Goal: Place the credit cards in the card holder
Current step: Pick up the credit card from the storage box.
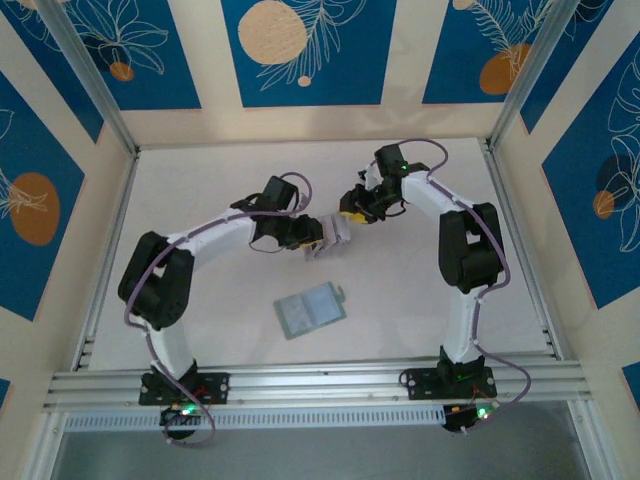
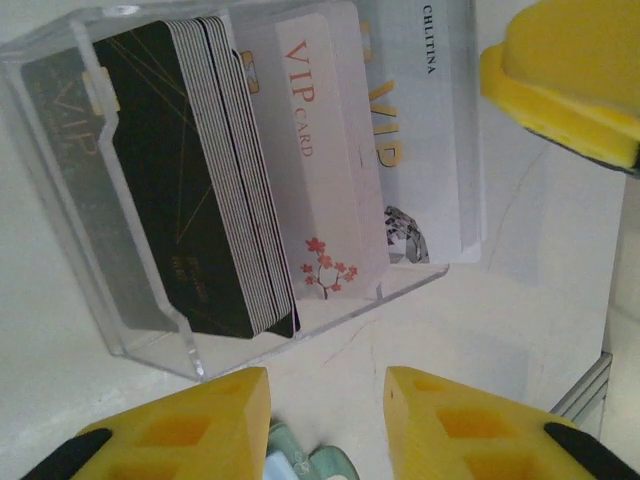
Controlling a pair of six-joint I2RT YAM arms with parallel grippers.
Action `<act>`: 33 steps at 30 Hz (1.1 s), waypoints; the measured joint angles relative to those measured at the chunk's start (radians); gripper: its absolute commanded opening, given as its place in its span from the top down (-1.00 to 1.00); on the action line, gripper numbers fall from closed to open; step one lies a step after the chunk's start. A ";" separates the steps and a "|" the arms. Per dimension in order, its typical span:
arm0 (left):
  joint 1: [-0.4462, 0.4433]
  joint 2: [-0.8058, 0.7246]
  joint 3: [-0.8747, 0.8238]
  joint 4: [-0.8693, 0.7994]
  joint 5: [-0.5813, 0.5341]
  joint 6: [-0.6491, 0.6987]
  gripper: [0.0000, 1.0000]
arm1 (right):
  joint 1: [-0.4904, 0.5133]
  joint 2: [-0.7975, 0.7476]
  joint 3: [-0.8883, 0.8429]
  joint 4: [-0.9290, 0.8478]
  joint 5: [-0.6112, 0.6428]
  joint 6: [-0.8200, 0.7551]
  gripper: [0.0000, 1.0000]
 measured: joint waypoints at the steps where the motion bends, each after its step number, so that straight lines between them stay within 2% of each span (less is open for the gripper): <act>1: 0.001 0.013 0.011 -0.001 0.008 0.000 0.32 | -0.003 0.000 0.000 0.009 -0.018 0.002 0.22; 6: 0.006 0.061 0.072 0.006 0.032 -0.001 0.38 | -0.007 0.000 0.000 0.035 -0.068 0.001 0.24; 13: 0.015 0.101 0.114 0.007 0.054 -0.005 0.45 | -0.007 0.000 0.000 0.027 -0.053 0.000 0.21; 26: 0.030 0.193 0.177 0.029 0.095 -0.035 0.70 | 0.011 0.000 -0.031 0.044 -0.090 0.005 0.36; 33: 0.031 0.215 0.190 0.045 0.109 -0.052 0.71 | 0.008 -0.026 -0.080 0.080 -0.105 0.005 0.30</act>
